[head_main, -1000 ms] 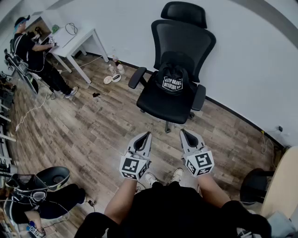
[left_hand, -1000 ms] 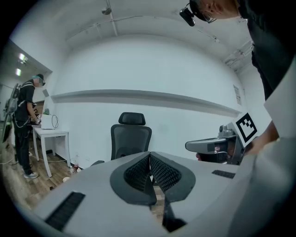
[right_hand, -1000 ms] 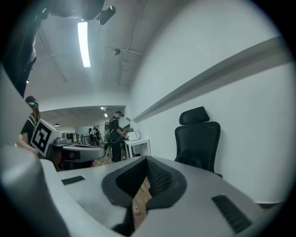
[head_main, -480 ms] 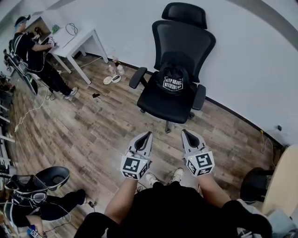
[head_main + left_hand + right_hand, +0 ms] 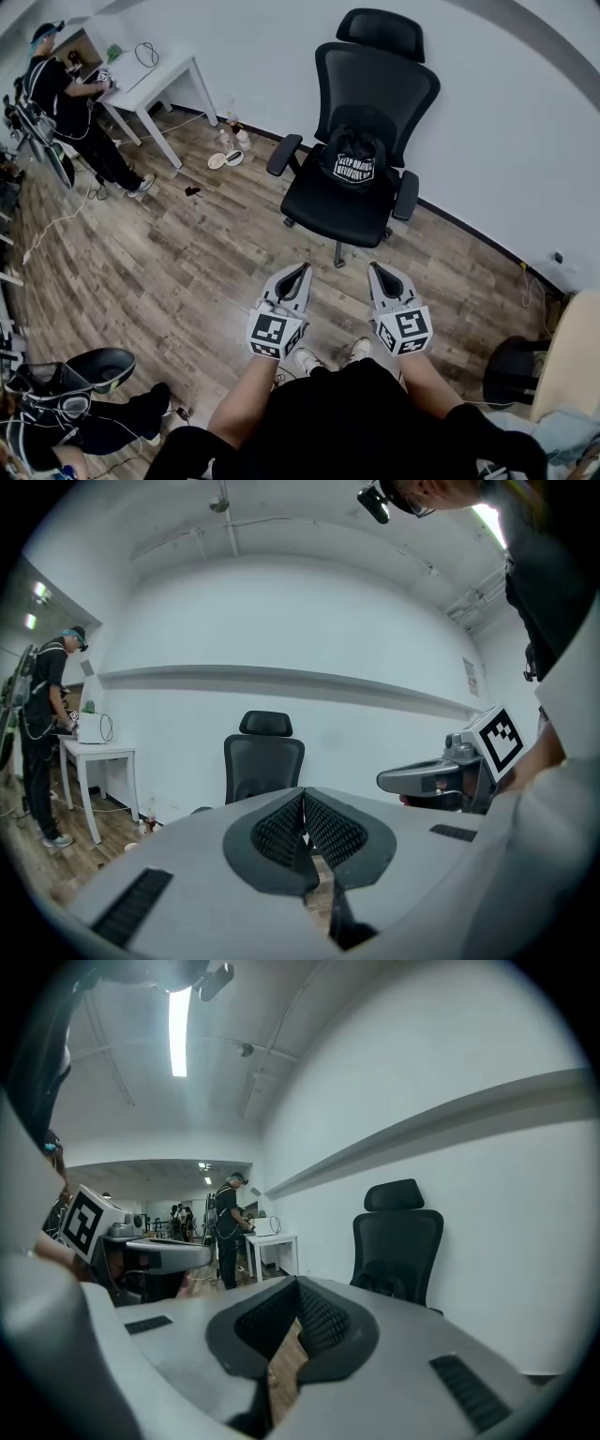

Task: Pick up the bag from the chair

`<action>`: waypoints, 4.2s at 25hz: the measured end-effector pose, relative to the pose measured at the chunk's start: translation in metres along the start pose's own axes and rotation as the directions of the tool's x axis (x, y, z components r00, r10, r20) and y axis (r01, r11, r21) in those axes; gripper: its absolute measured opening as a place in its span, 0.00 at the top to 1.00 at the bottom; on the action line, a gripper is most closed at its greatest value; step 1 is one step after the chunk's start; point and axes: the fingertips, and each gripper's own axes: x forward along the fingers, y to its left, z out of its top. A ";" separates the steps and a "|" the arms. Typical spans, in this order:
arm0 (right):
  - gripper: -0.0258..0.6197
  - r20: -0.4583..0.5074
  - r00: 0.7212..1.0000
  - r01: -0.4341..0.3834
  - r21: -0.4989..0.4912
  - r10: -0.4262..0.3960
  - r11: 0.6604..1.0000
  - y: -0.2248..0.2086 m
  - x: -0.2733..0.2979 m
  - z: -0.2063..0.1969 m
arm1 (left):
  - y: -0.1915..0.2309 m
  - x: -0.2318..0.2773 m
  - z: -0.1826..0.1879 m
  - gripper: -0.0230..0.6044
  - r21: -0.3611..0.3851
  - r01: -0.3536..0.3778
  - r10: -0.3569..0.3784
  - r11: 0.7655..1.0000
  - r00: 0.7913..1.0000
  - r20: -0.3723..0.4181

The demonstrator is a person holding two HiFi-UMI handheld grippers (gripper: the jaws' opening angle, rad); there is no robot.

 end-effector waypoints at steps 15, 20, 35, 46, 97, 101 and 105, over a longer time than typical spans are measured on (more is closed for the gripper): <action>0.93 -0.012 1.000 0.007 0.052 -0.007 0.999 -0.019 0.076 -0.005 | 0.053 0.035 0.000 0.93 0.018 -0.028 0.029 0.999 0.998 -0.050; 0.93 0.001 1.000 -0.009 0.066 0.009 0.998 -0.047 0.117 0.006 | 0.070 0.082 0.011 0.93 0.050 -0.023 0.026 0.998 0.997 -0.068; 0.93 0.014 1.000 -0.005 0.106 0.004 0.994 -0.164 0.159 0.022 | 0.074 0.200 0.026 0.93 0.064 -0.014 0.021 0.998 0.994 -0.105; 0.93 0.024 0.999 0.024 0.109 -0.027 0.994 -0.205 0.185 0.027 | 0.092 0.258 0.034 0.93 0.069 0.011 -0.004 0.998 0.996 -0.090; 0.93 -0.315 0.921 0.284 0.143 -0.228 0.948 -0.357 0.417 -0.043 | 0.239 0.539 -0.064 0.93 -0.042 0.304 -0.294 0.952 0.862 -0.414; 0.85 -0.378 0.905 0.277 0.172 -0.196 0.945 -0.360 0.422 -0.071 | 0.245 0.547 -0.087 0.93 -0.107 0.278 -0.296 0.955 0.839 -0.456; 0.52 -0.426 0.890 0.264 0.196 -0.160 0.944 -0.366 0.436 -0.098 | 0.250 0.560 -0.115 0.50 -0.164 0.267 -0.313 0.950 0.793 -0.523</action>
